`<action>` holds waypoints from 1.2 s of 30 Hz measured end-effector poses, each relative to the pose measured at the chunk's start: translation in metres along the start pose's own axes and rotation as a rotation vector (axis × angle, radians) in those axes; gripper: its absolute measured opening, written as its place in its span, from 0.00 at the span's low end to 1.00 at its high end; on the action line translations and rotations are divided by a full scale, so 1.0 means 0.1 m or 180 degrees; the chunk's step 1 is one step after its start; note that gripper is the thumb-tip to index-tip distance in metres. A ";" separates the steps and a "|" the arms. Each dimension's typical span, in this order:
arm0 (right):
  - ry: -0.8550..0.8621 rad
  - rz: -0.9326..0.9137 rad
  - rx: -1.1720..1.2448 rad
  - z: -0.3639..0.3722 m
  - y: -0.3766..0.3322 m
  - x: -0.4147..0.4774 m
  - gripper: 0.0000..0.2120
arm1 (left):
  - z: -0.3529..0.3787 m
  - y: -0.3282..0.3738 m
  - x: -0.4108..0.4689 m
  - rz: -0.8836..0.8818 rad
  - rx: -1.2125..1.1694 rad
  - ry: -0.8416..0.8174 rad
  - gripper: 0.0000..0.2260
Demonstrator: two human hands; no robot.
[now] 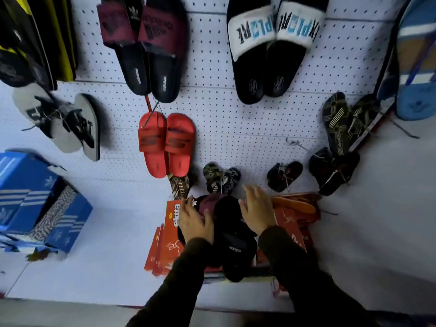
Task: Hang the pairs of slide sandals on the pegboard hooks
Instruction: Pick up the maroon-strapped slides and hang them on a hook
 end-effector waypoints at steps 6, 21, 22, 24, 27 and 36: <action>-0.1481 0.0563 -0.0108 0.55 0.32 0.05 0.26 | 0.48 -0.74 -0.91 -0.3315 -0.1602 0.0558 0.30; -0.1849 0.1182 0.1122 0.74 0.55 -0.10 0.21 | 0.83 -0.86 -0.90 -0.3259 -0.1809 -0.0222 0.20; -0.1859 0.1198 0.1213 0.74 0.56 -0.12 0.21 | 0.79 -0.87 -0.87 -0.3196 -0.1753 -0.0068 0.19; -0.1847 0.1230 0.1423 0.74 0.57 -0.16 0.19 | 0.66 -0.89 -0.83 -0.3045 -0.1634 0.0123 0.18; -0.1667 0.1220 0.1835 0.64 0.52 -0.23 0.16 | 0.38 -0.91 -0.72 -0.2697 -0.1364 0.0177 0.16; -0.0884 0.1048 0.2679 -0.08 -0.11 -0.14 0.21 | -0.61 -0.41 0.13 -0.1035 -0.1274 0.0637 0.16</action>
Point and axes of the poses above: each hand's wrist, its own x-axis towards the middle knuckle, its own z-axis out of the palm, y = z × x, the point moved 6 cm from there along x, towards the middle knuckle, and after that the axes turned 11 degrees about z, right-handed, at the moved point
